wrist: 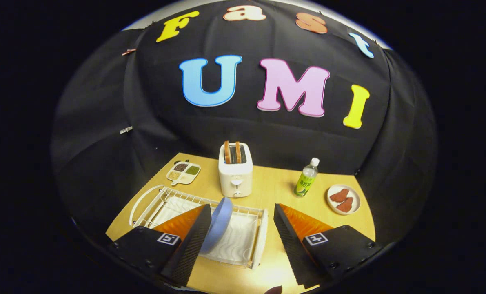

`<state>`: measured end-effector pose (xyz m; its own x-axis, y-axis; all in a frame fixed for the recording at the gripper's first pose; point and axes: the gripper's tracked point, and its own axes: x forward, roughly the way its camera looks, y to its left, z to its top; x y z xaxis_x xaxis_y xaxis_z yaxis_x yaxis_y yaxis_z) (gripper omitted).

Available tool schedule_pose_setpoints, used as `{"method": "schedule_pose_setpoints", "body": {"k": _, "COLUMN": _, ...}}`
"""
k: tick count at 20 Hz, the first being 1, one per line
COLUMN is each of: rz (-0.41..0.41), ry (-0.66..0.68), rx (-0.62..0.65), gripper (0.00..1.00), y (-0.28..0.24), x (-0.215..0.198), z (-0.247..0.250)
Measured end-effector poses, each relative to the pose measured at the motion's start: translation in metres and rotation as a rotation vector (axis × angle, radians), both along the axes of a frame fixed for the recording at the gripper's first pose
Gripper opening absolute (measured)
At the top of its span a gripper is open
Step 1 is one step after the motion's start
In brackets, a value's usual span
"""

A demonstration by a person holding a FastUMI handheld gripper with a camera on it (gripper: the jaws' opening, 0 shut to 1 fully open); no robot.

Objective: Take the plate from the dish rack, then take the spoon from the basket and place it into the plate.

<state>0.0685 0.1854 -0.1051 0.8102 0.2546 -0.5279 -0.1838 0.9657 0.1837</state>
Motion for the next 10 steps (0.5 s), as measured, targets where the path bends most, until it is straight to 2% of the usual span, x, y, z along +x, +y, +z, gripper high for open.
{"method": "schedule_pose_setpoints", "body": {"k": 5, "rz": -0.018, "ry": 0.187, "rx": -0.047, "gripper": 0.87, "y": 0.034, "x": 0.019, "z": -0.065}}
{"method": "schedule_pose_setpoints", "body": {"k": 7, "rz": -0.018, "ry": 0.246, "rx": -0.076, "gripper": 0.80, "y": 0.045, "x": 0.022, "z": -0.088}}
{"method": "schedule_pose_setpoints", "body": {"k": 10, "rz": -0.056, "ry": 0.324, "rx": -0.121, "gripper": 0.62, "y": 0.052, "x": 0.024, "z": -0.120}}
